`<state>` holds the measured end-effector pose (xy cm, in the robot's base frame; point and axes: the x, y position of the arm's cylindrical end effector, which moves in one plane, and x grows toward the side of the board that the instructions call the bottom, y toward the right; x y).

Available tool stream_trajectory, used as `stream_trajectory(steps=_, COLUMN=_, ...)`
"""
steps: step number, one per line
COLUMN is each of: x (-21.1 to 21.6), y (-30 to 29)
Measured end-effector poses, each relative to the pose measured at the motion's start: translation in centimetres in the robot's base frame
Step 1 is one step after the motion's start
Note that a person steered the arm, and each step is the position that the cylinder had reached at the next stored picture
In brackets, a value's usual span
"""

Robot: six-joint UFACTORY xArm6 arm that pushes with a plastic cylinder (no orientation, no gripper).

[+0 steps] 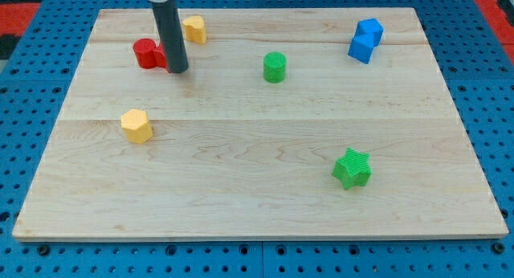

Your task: Slide the yellow heart to the yellow hexagon

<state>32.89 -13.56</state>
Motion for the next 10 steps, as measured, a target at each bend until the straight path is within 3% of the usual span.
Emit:
stream_trajectory(steps=1, x=-0.9, y=-3.8)
stream_trajectory(steps=2, x=-0.9, y=-2.5)
stream_trajectory(steps=4, x=-3.0, y=7.5)
stream_trajectory(steps=5, x=-8.2, y=10.7)
stream_trajectory(steps=6, x=-12.3, y=7.6)
stream_trajectory(steps=8, x=-13.0, y=-0.5)
stream_trajectory(steps=10, x=-12.4, y=2.1)
